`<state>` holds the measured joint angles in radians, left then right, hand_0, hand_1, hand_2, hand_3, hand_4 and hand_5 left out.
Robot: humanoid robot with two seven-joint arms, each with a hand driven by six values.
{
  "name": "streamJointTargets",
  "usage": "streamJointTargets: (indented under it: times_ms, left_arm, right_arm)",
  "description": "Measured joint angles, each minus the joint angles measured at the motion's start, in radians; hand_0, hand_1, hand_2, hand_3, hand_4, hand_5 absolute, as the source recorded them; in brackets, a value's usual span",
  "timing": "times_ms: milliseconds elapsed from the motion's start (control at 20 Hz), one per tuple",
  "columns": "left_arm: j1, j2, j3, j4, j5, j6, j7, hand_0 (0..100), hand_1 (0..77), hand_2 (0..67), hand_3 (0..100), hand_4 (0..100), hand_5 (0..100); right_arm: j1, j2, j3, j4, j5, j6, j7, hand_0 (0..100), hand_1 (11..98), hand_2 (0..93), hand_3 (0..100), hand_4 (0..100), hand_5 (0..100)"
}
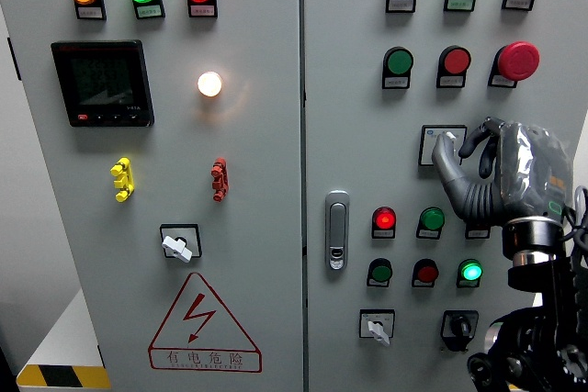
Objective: Rotate and turn off gray switch
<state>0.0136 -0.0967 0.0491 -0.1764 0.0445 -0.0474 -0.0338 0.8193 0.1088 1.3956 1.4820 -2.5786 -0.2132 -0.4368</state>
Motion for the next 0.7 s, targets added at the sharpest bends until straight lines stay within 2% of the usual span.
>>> streamJointTargets:
  times_ms: [200, 350, 500, 650, 700]
  left_arm:
    - [0.0, 0.0, 0.0, 0.0, 0.0, -0.001, 0.0, 0, 0.0, 10.4, 21, 13, 13]
    - [0.0, 0.0, 0.0, 0.0, 0.0, -0.001, 0.0, 0, 0.0, 10.4, 21, 13, 13]
    - [0.0, 0.001, 0.0, 0.0, 0.001, -0.001, 0.0, 0, 0.0, 10.4, 21, 13, 13]
    - [0.0, 0.002, 0.0, 0.0, 0.001, -0.001, 0.0, 0, 0.0, 10.4, 21, 13, 13]
    - [0.0, 0.002, 0.0, 0.0, 0.001, -0.001, 0.0, 0, 0.0, 10.4, 21, 13, 13]
  right_arm:
    - [-0.005, 0.0001, -0.001, 0.005, 0.0, -0.004, 0.005, 78, 33.9, 65.3, 100, 99, 100]
    - [-0.009, -0.0004, -0.001, 0.019, 0.0, -0.005, 0.012, 74, 35.0, 61.4, 100, 99, 99]
    - [-0.018, -0.0047, 0.0, 0.049, -0.001, -0.005, 0.016, 71, 36.1, 59.8, 100, 97, 98]
    - [-0.056, -0.0061, 0.001, 0.111, -0.003, -0.005, 0.017, 69, 36.9, 59.6, 100, 90, 96]
    - [-0.068, -0.0062, 0.001, 0.128, -0.004, -0.005, 0.017, 68, 37.2, 59.4, 100, 85, 96]
